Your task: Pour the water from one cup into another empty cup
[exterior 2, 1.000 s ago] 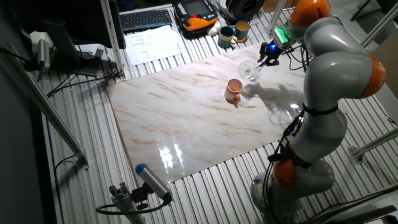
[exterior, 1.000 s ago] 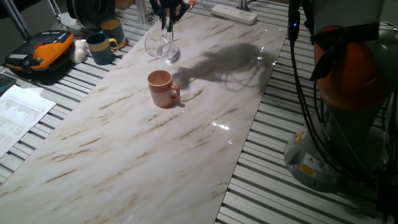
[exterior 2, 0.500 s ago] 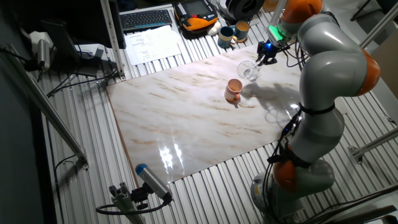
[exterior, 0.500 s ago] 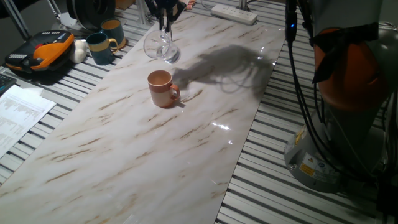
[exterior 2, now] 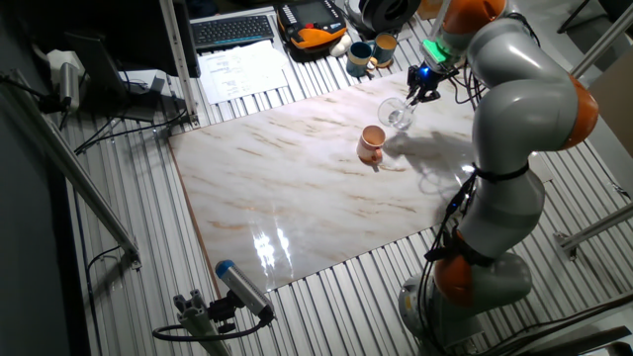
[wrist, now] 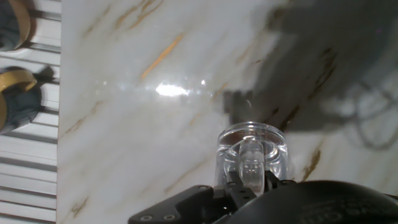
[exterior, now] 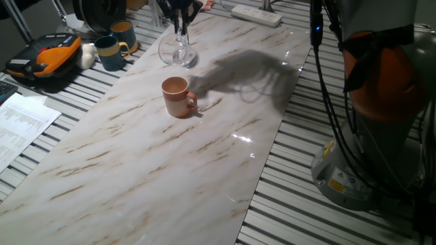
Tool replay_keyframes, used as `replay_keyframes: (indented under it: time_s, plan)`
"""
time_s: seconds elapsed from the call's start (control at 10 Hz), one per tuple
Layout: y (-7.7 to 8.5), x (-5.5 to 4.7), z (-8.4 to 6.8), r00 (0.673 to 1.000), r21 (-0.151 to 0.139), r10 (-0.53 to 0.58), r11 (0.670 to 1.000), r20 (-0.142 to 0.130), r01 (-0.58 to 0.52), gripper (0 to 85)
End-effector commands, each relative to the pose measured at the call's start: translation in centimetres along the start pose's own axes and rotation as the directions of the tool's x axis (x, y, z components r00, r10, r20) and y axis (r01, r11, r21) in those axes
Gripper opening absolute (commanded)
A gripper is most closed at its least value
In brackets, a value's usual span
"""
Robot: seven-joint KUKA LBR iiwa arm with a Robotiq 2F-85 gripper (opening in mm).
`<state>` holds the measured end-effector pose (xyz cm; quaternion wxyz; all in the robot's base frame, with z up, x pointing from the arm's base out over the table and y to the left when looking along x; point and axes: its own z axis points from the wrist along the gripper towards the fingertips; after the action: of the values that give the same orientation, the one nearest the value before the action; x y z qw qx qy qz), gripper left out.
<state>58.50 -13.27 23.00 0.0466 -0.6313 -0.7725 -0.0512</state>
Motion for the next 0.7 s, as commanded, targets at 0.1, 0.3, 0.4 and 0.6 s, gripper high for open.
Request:
replay_keyframes:
  time_s: [0.1,0.3,0.4,0.6]
  plan:
    - [0.00,0.04,0.04,1.000,0.018,-0.008,1.000,0.016,0.008,0.0]
    - [0.04,0.15,0.08,0.999,0.031,-0.013,0.999,0.030,0.012,0.0]
    - [0.11,0.32,0.09,0.999,0.035,-0.013,0.999,0.035,0.012,0.0]
    - [0.22,0.68,0.12,0.998,0.052,-0.010,0.999,0.056,0.007,0.0]
